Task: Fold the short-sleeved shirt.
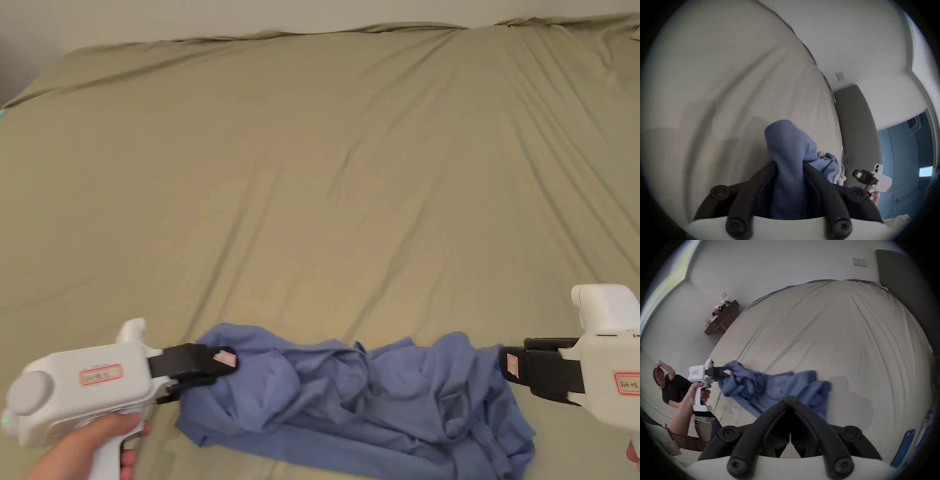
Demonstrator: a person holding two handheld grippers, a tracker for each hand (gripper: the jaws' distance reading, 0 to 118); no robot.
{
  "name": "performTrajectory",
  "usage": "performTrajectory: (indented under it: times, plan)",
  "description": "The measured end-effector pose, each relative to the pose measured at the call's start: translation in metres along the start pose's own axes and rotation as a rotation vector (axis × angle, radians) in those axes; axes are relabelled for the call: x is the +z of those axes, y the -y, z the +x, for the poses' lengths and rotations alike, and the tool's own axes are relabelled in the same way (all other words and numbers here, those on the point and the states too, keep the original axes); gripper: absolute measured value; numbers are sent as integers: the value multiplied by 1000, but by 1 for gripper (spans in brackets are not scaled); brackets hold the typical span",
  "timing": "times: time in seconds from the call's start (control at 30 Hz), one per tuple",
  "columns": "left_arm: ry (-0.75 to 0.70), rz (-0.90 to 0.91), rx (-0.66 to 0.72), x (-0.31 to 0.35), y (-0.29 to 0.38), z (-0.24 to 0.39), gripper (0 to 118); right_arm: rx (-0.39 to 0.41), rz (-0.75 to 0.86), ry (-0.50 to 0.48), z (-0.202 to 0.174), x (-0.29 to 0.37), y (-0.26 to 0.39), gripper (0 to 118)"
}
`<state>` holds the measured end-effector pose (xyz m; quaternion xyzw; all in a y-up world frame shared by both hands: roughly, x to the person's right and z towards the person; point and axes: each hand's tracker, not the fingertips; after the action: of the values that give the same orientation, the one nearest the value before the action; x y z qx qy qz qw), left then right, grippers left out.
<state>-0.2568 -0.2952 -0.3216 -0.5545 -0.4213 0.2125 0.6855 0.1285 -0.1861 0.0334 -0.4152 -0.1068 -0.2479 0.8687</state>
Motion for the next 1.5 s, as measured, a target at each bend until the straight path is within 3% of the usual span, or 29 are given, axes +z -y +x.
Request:
performTrajectory:
  times: [0.13,0.23,0.33,0.43,0.5,0.63,0.87,0.9,0.97,1.0,1.17,1.23,1.27,1.3,1.33,1.37,1.4,1.43,1.5]
  plan:
    - [-196,16,-134,36,-20,14,13,7,-3,34,-3,1,-5,2]
    - [-245,-5,-141,39,-19,32,13,2,5,40,-5,0,-6,2]
    - [-446,17,-159,33,-20,56,13,19,-5,75,-8,-4,-5,2]
    - [-383,33,-184,18,-4,104,13,16,-15,82,-5,-5,-3,2]
    - [-329,-1,-276,6,9,148,13,4,-20,81,0,-6,-1,2]
    - [-387,4,-447,-38,38,202,13,-11,-11,96,6,-5,1,2]
    - [-347,-207,-422,-153,99,198,15,-30,-25,111,15,-6,8,2]
    - [-361,-187,-415,-162,105,192,30,-27,-25,116,16,-7,9,2]
    - [-334,-141,-409,-166,112,183,75,-28,-26,118,18,-7,11,2]
    - [-254,-128,-410,-159,110,184,97,-34,-26,114,20,-7,11,2]
    - [-76,-76,-390,-92,86,193,112,-39,-13,93,23,-6,14,2]
    - [-132,-54,-424,-62,71,189,112,-45,-3,90,26,-5,12,2]
    - [-183,-11,-427,-51,66,184,109,-50,2,86,27,-4,11,2]
    - [-233,34,-432,-44,63,178,100,-52,4,83,27,-4,11,2]
    - [-276,71,-452,-43,61,175,75,-55,7,81,26,-4,11,2]
    - [-320,65,-454,-48,61,172,22,-57,11,80,27,-4,10,2]
    - [-370,38,-468,-58,65,170,6,-59,13,79,27,-4,9,2]
    - [-389,25,-479,-66,73,170,6,-61,15,77,27,-5,9,2]
    - [-276,-75,-503,-95,89,176,6,-71,19,72,29,-3,7,2]
